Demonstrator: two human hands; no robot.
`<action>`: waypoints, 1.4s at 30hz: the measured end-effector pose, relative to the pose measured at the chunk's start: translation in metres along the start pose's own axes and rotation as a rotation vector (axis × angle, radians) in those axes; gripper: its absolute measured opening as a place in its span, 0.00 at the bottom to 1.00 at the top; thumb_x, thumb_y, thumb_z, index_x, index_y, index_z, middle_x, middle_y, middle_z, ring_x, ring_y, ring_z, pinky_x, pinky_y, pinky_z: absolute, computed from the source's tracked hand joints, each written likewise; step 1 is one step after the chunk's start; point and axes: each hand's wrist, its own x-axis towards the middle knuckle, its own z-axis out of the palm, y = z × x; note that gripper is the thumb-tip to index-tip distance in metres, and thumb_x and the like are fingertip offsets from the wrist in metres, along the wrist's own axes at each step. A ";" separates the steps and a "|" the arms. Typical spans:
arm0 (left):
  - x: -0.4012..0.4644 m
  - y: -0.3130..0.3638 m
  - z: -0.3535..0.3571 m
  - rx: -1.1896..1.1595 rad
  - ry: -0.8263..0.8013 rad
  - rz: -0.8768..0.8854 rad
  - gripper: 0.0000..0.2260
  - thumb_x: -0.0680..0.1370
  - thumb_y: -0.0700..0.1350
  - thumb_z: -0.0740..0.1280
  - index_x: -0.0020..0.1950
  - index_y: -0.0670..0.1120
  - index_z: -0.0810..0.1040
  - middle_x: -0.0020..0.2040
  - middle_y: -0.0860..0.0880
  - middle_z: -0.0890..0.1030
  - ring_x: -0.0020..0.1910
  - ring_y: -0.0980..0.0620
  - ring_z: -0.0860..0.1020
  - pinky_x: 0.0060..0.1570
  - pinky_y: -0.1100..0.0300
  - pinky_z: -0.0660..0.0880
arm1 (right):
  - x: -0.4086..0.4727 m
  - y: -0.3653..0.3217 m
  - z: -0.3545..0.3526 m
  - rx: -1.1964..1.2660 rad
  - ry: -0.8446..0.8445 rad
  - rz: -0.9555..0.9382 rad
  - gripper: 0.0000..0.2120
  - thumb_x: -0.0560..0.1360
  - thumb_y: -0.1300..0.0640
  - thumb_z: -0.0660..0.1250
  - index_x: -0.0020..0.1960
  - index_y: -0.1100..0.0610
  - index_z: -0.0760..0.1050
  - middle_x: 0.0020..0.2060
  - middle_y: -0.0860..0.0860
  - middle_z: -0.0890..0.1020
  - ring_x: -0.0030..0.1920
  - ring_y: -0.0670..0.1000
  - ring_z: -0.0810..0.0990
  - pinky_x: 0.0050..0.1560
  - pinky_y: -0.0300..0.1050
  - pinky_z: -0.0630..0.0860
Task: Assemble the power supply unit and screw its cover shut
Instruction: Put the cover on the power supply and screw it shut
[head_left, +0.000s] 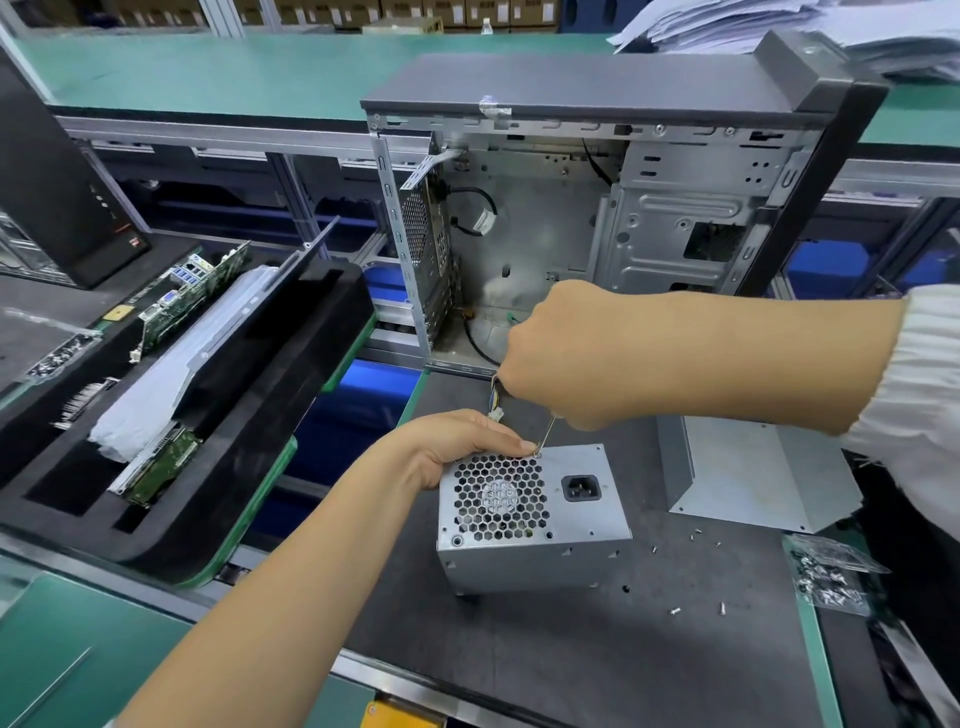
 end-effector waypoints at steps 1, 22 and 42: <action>0.000 0.001 0.000 0.005 0.002 -0.003 0.15 0.72 0.41 0.72 0.55 0.35 0.81 0.44 0.42 0.85 0.39 0.49 0.84 0.44 0.57 0.82 | -0.002 0.000 -0.002 -0.003 -0.034 -0.010 0.16 0.74 0.60 0.63 0.33 0.55 0.58 0.30 0.49 0.65 0.26 0.49 0.64 0.26 0.40 0.56; -0.007 0.010 0.000 0.072 -0.013 -0.022 0.07 0.78 0.38 0.66 0.53 0.38 0.81 0.47 0.42 0.84 0.39 0.50 0.84 0.44 0.58 0.82 | -0.030 0.008 0.002 -0.395 -0.007 -0.142 0.10 0.58 0.67 0.55 0.33 0.53 0.66 0.22 0.49 0.61 0.23 0.51 0.58 0.25 0.38 0.48; -0.016 0.012 0.009 0.337 0.099 0.051 0.04 0.77 0.44 0.70 0.48 0.46 0.84 0.45 0.50 0.84 0.49 0.50 0.78 0.69 0.45 0.65 | -0.023 0.001 -0.004 -0.104 0.000 -0.079 0.16 0.72 0.64 0.59 0.32 0.55 0.54 0.31 0.51 0.62 0.26 0.49 0.58 0.27 0.40 0.54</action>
